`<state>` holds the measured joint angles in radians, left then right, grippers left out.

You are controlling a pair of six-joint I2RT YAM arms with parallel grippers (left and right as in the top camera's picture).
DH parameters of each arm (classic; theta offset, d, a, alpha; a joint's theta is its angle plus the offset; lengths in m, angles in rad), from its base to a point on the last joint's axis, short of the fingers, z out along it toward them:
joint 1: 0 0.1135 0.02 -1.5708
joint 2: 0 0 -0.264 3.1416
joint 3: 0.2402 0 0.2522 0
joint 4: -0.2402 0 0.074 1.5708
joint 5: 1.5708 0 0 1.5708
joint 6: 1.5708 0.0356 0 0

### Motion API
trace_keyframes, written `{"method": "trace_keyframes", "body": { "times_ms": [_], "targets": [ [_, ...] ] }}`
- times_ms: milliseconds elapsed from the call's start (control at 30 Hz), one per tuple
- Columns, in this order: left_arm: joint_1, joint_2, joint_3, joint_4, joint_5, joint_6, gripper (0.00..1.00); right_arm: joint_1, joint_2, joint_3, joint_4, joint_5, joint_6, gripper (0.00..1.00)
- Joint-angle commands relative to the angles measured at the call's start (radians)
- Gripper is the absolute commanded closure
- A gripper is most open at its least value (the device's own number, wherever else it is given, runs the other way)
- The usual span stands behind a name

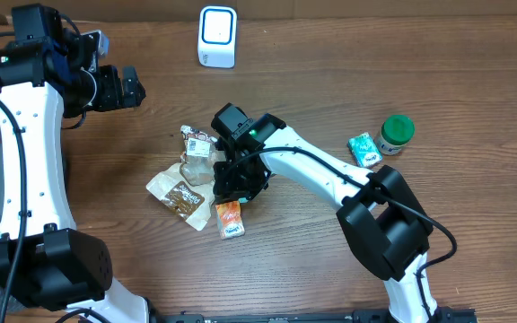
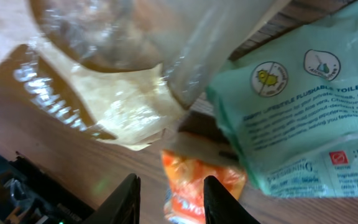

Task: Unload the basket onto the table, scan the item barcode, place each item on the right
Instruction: 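Move the right gripper to the mint-green tissue package, then grasp the mint-green package with the right gripper and lift it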

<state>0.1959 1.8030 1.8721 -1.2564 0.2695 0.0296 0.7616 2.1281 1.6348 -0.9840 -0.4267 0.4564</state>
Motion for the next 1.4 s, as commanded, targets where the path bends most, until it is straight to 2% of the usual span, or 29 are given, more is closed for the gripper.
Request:
{"method": "trace_keyframes", "body": {
  "times_ms": [0,533,733,867,967,1067,1133,1200,1367],
  "targets": [
    [-0.006,0.009,0.002,0.001,0.011,0.016,0.0,-0.007,0.027,-0.006,0.002,0.0,0.016,0.69],
    [-0.006,0.009,0.002,0.001,0.011,0.016,0.0,-0.077,0.027,-0.006,-0.038,0.173,0.106,0.69],
    [-0.006,0.009,0.002,0.002,0.012,0.016,0.0,-0.215,0.027,-0.006,-0.031,0.236,0.108,0.65],
    [-0.006,0.009,0.002,0.001,0.011,0.016,0.0,-0.352,0.027,-0.003,0.026,0.176,0.079,0.64],
    [-0.007,0.009,0.002,0.002,0.011,0.016,0.0,-0.41,0.027,0.005,0.042,0.029,0.026,0.58],
    [-0.006,0.009,0.002,0.001,0.011,0.016,0.0,-0.446,0.027,0.006,0.062,-0.076,0.025,0.43],
    [-0.006,0.009,0.002,0.001,0.011,0.016,0.0,-0.455,0.027,0.006,0.088,-0.104,0.025,0.38],
    [-0.006,0.009,0.002,0.001,0.011,0.016,0.0,-0.457,0.027,0.006,0.132,-0.099,0.008,0.36],
    [-0.006,0.009,0.002,0.002,0.011,0.016,0.0,-0.458,0.027,0.006,0.288,-0.028,-0.156,0.36]
  ]
}}
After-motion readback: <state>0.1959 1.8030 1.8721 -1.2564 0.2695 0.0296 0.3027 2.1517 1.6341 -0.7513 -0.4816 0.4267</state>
